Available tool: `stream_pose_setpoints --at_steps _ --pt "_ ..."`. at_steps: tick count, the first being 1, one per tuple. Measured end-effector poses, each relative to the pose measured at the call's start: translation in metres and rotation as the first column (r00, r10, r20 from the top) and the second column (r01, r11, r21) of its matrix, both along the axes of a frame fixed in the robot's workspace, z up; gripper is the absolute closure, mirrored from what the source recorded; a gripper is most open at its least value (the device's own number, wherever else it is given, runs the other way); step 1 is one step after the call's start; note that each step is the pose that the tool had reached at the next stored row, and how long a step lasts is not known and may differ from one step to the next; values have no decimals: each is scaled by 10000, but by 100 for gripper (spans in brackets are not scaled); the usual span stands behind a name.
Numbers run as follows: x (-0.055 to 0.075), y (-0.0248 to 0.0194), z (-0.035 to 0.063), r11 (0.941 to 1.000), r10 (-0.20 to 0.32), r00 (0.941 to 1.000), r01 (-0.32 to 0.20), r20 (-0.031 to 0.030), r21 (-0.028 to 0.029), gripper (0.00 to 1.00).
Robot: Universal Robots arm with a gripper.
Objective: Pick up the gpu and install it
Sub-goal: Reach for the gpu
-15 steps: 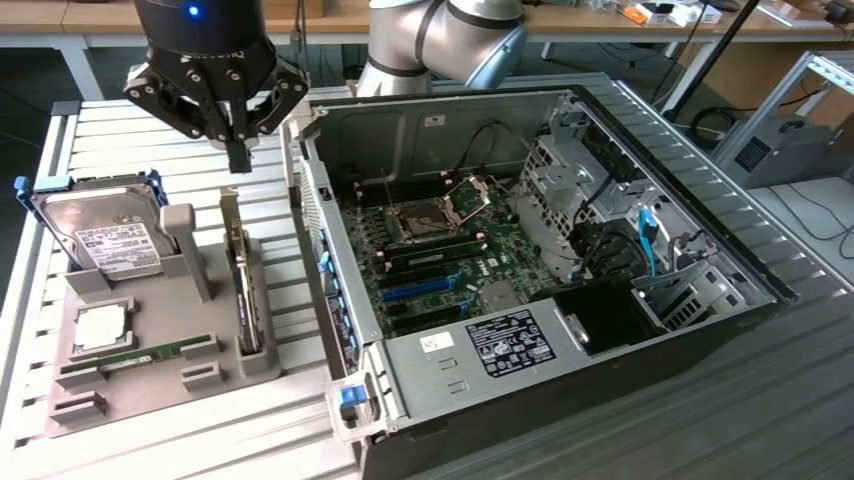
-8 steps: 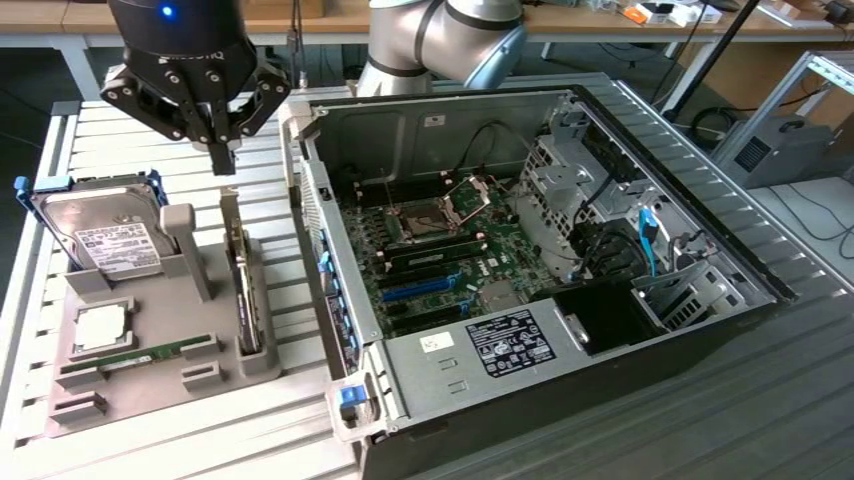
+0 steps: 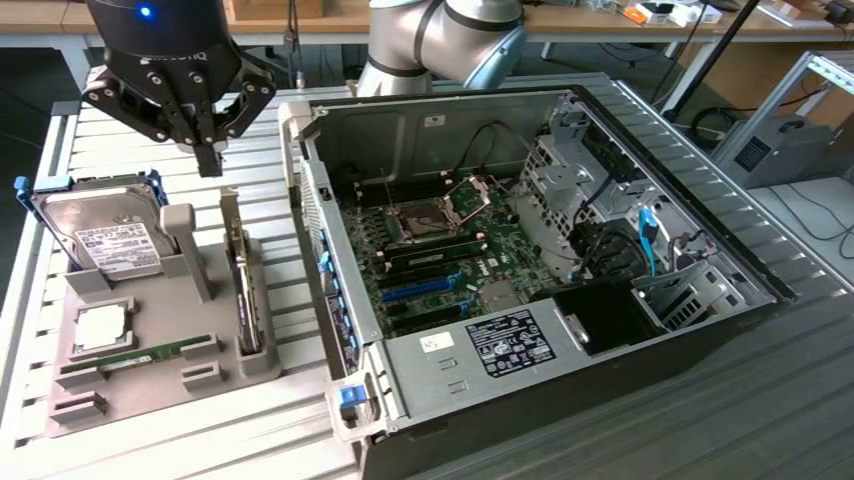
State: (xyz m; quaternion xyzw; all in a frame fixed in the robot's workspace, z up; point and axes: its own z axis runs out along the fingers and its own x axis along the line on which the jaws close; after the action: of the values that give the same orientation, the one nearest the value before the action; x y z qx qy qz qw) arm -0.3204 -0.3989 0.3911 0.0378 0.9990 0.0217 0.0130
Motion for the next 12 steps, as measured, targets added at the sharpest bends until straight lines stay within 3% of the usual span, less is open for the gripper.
stream_pose_setpoints --at_steps 6,12 --pt "-2 -1 0 10000 -2 10000 2 0 0 89" --pt "-4 -74 0 10000 -1 10000 1 0 0 89"
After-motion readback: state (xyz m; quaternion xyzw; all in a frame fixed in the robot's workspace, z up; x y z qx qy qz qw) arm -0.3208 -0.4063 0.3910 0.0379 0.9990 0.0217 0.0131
